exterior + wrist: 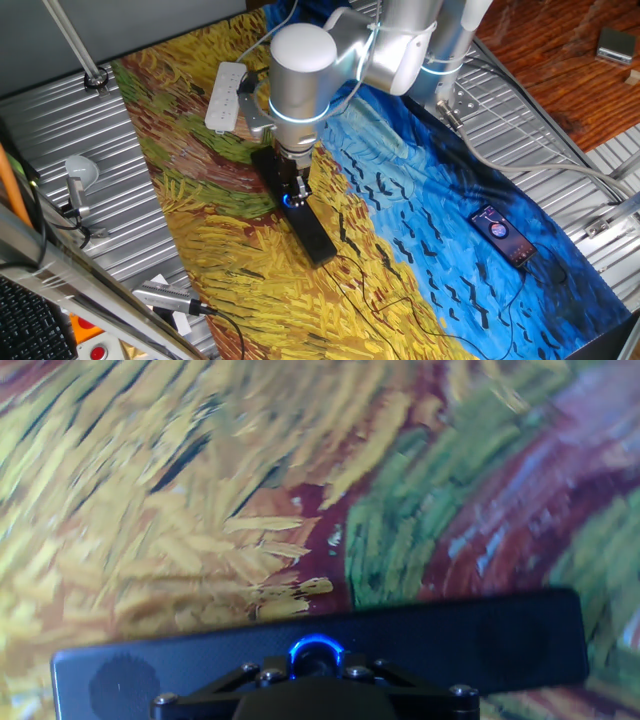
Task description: Turn the knob to increase the volume of the speaker
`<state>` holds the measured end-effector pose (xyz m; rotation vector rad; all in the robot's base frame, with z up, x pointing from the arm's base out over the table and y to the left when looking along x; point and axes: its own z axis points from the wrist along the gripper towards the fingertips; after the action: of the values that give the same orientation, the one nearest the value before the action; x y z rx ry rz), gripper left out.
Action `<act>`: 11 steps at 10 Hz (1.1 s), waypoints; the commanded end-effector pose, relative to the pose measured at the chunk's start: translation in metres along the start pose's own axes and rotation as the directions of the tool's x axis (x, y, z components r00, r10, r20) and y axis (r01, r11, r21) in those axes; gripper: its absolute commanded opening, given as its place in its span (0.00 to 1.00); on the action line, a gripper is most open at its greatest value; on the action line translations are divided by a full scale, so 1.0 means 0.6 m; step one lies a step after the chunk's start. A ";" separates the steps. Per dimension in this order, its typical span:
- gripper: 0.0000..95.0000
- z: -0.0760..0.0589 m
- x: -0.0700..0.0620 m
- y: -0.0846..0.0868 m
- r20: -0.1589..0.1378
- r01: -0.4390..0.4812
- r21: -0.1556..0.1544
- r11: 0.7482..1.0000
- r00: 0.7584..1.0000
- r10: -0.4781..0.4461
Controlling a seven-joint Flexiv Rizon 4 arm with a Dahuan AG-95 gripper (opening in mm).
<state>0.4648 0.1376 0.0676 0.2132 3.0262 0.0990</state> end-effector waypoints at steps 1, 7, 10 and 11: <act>0.00 -0.003 0.000 0.000 -0.012 -0.121 -0.011 0.993 0.993 0.121; 0.00 -0.002 0.000 0.000 -0.006 -0.021 0.027 0.999 1.000 0.022; 0.20 -0.004 0.000 0.000 -0.008 -0.008 0.023 1.000 1.000 0.009; 0.20 -0.004 0.000 0.000 -0.007 0.000 0.022 1.000 1.000 0.000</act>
<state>0.4649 0.1372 0.0689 0.2136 3.0363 0.0690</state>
